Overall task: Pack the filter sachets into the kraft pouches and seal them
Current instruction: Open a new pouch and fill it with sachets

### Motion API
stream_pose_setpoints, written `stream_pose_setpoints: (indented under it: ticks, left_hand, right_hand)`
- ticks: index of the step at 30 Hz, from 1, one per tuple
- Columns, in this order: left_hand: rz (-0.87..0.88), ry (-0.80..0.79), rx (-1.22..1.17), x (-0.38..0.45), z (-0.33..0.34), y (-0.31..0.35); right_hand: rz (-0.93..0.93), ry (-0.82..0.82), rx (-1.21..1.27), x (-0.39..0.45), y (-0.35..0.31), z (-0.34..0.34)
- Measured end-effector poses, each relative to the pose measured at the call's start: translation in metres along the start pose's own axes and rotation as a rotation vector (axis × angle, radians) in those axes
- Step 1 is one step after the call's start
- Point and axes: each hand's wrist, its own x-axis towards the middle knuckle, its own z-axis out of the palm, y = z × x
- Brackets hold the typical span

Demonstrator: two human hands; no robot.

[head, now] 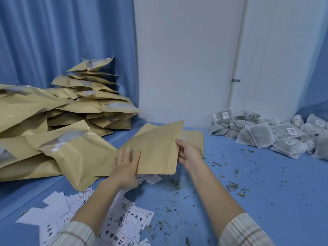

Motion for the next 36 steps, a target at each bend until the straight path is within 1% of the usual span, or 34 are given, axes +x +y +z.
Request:
stream_pose_setpoints:
  ticks: [2,3,4,6,7,8,9,12,15,16,18,20,22,23,26,28,29,31,32,34,36]
  left_hand:
    - [0.050,-0.112,-0.214,-0.002,-0.010,0.004]
    - [0.082,-0.134,-0.357,-0.004,-0.016,0.009]
    - [0.111,-0.127,-0.547,-0.007,-0.022,0.015]
    - [0.124,-0.007,-0.937,-0.009,-0.032,0.034]
    - [0.100,0.082,-1.073,-0.008,-0.035,0.045]
    - [0.062,0.162,-1.143,-0.006,-0.038,0.056]
    - [0.023,0.218,-1.162,-0.003,-0.041,0.066]
    - [-0.050,0.278,-1.114,0.005,-0.045,0.091]
    - [-0.085,0.245,-1.199,0.009,-0.047,0.110]
    - [-0.109,0.244,-1.226,0.010,-0.048,0.114]
    - [-0.192,0.249,-1.332,0.011,-0.048,0.119]
    - [-0.287,0.220,-1.508,0.009,-0.049,0.118]
    - [-0.329,0.188,-1.649,0.007,-0.049,0.117]
    - [-0.330,0.182,-1.681,0.006,-0.048,0.116]
    - [-0.296,0.194,-1.676,0.005,-0.048,0.113]
    - [-0.271,0.258,-1.597,0.006,-0.046,0.111]
    - [-0.258,0.330,-1.481,0.006,-0.045,0.111]
    - [-0.220,0.480,-1.174,0.004,-0.040,0.110]
    - [-0.214,0.529,-1.074,0.002,-0.038,0.111]
    - [-0.223,0.569,-0.950,0.001,-0.032,0.110]
    - [-0.249,0.538,-0.881,0.001,-0.032,0.110]
  right_hand:
    - [0.029,-0.002,0.015,0.002,0.003,-0.003]
    - [0.036,-0.003,0.020,0.003,0.004,-0.004]
    - [0.040,-0.003,0.025,0.004,0.005,-0.004]
    - [0.036,-0.006,0.035,0.004,0.006,-0.003]
    - [0.030,-0.011,0.037,0.004,0.006,-0.002]
    - [0.020,-0.019,0.037,0.002,0.006,-0.001]
    - [0.005,-0.027,0.032,0.001,0.006,0.000]
    - [-0.065,-0.038,-0.028,-0.002,0.005,0.004]
    - [-0.129,-0.044,-0.222,-0.005,0.008,0.008]
    - [-0.134,-0.054,-0.253,-0.006,0.010,0.008]
    - [-0.140,-0.102,-0.247,-0.007,0.012,0.006]
    - [-0.134,-0.168,-0.263,-0.008,0.013,0.002]
    - [-0.122,-0.214,-0.292,-0.008,0.015,-0.001]
    - [-0.116,-0.229,-0.302,-0.008,0.015,-0.002]
    - [-0.087,-0.246,-0.315,-0.008,0.016,-0.004]
    - [-0.067,-0.267,-0.304,-0.007,0.016,-0.004]
    - [-0.063,-0.284,-0.293,-0.007,0.016,-0.004]
    - [-0.078,-0.309,-0.276,-0.010,0.017,-0.002]
    - [-0.106,-0.301,-0.287,-0.012,0.018,0.000]
    - [-0.190,-0.243,-0.358,-0.014,0.018,0.004]
    - [-0.273,-0.171,-0.455,-0.016,0.018,0.009]
